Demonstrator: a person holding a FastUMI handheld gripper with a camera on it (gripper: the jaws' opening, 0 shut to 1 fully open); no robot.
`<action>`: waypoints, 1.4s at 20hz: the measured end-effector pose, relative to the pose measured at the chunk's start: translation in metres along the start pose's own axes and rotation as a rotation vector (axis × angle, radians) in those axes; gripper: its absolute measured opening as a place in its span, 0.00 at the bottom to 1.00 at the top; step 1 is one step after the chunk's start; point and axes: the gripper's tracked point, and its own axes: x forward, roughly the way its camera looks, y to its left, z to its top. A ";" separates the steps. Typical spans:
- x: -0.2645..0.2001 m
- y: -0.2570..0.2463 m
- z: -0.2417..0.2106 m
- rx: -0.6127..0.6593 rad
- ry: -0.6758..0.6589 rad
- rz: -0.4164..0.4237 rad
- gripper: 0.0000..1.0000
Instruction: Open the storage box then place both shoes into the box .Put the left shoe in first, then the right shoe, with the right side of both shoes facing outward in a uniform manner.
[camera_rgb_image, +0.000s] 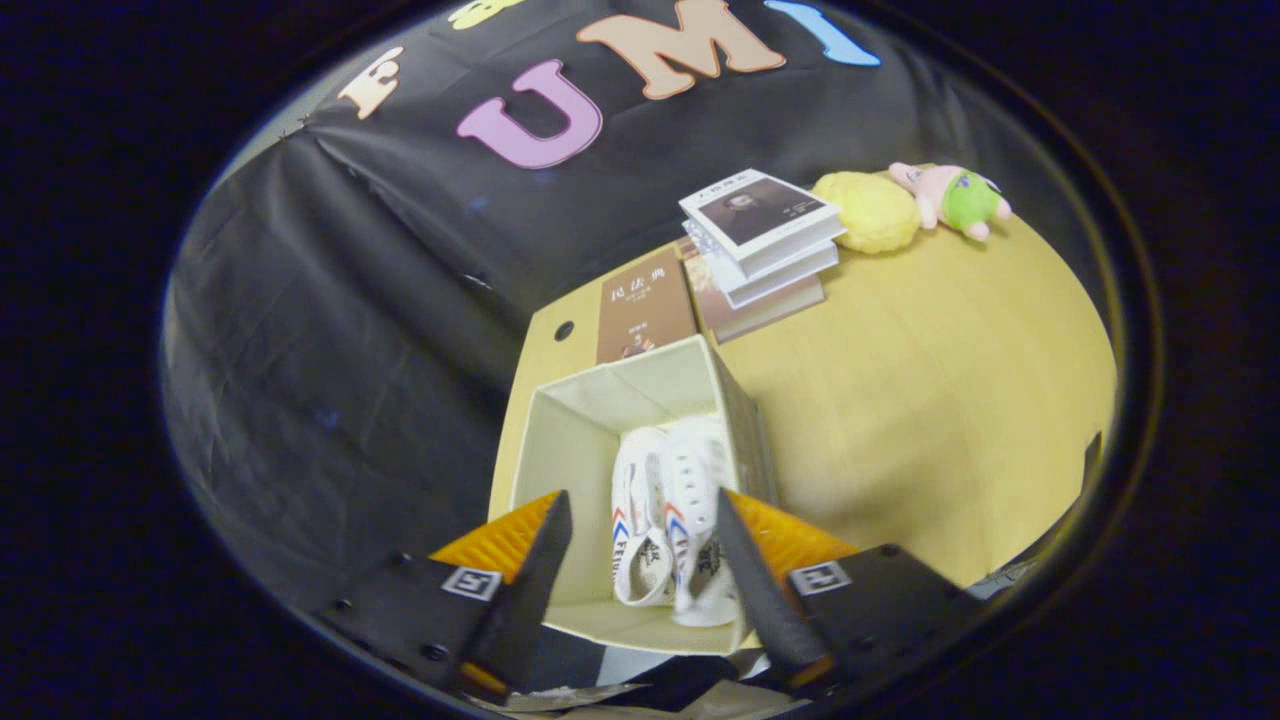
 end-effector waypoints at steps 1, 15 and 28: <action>-0.007 -0.004 0.004 -0.024 -0.028 0.001 0.57; -0.171 -0.097 0.123 -0.393 -0.622 -0.072 1.00; -0.214 -0.158 0.156 -0.463 -0.869 -0.134 1.00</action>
